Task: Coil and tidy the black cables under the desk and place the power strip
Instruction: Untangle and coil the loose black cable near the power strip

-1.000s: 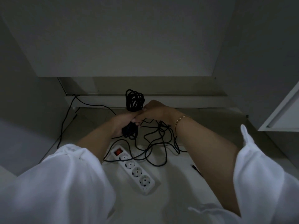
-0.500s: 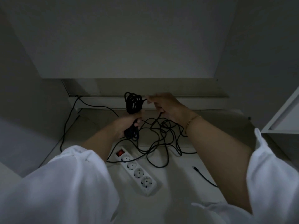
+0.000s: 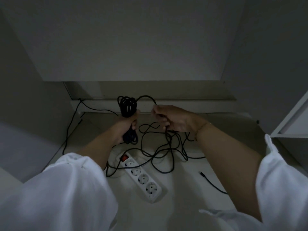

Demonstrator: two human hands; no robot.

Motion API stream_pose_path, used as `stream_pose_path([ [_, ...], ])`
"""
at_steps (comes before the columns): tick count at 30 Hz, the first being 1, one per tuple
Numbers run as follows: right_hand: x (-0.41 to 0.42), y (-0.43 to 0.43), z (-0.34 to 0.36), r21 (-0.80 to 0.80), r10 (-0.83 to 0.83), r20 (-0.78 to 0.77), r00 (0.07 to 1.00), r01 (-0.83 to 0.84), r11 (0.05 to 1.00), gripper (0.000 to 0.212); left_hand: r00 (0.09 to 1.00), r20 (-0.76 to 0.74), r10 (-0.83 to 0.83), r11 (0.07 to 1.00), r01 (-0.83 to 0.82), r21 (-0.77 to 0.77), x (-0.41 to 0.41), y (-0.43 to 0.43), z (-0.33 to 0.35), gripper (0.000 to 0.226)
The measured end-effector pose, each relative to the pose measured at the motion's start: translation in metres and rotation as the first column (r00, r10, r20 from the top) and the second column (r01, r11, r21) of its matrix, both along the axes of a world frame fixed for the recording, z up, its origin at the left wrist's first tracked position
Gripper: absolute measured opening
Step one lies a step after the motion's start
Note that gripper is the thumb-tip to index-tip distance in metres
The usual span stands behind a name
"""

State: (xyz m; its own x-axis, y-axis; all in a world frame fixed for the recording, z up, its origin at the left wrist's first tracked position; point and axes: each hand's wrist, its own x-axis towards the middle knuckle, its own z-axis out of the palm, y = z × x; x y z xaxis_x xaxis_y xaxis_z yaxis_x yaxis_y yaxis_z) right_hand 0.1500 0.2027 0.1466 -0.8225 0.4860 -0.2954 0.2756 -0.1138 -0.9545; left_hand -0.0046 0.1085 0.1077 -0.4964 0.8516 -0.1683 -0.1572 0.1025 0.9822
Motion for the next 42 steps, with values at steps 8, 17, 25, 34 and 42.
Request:
stream_pose_path([
  [8, -0.028, -0.016, -0.011, 0.457, 0.014, 0.175, 0.984, -0.094, 0.885, 0.044, 0.996, 0.08, -0.049, 0.998, 0.047, 0.029, 0.02, 0.005, 0.008, 0.037],
  [17, -0.04, -0.02, -0.013, 0.559, 0.083, 0.283, 0.955, -0.235, 0.795, 0.033, 0.999, -0.015, -0.038, 0.998, 0.037, -0.049, 0.016, 0.006, 0.005, 0.039],
  [25, -0.028, -0.019, -0.004, 0.321, 0.188, 0.216, 0.958, -0.252, 0.913, 0.025, 0.968, 0.083, 0.237, 0.964, -0.245, 0.107, 0.007, 0.005, 0.009, 0.025],
  [34, -0.021, -0.017, -0.015, 0.562, 0.094, 0.303, 0.948, -0.257, 0.786, 0.029, 0.996, 0.091, -0.023, 0.998, 0.017, 0.066, 0.011, 0.003, 0.009, 0.009],
  [42, -0.029, -0.02, -0.009, 0.452, 0.11, 0.243, 0.964, -0.213, 0.866, 0.011, 0.969, 0.112, 0.219, 0.97, -0.229, 0.085, 0.013, 0.012, 0.013, 0.02],
])
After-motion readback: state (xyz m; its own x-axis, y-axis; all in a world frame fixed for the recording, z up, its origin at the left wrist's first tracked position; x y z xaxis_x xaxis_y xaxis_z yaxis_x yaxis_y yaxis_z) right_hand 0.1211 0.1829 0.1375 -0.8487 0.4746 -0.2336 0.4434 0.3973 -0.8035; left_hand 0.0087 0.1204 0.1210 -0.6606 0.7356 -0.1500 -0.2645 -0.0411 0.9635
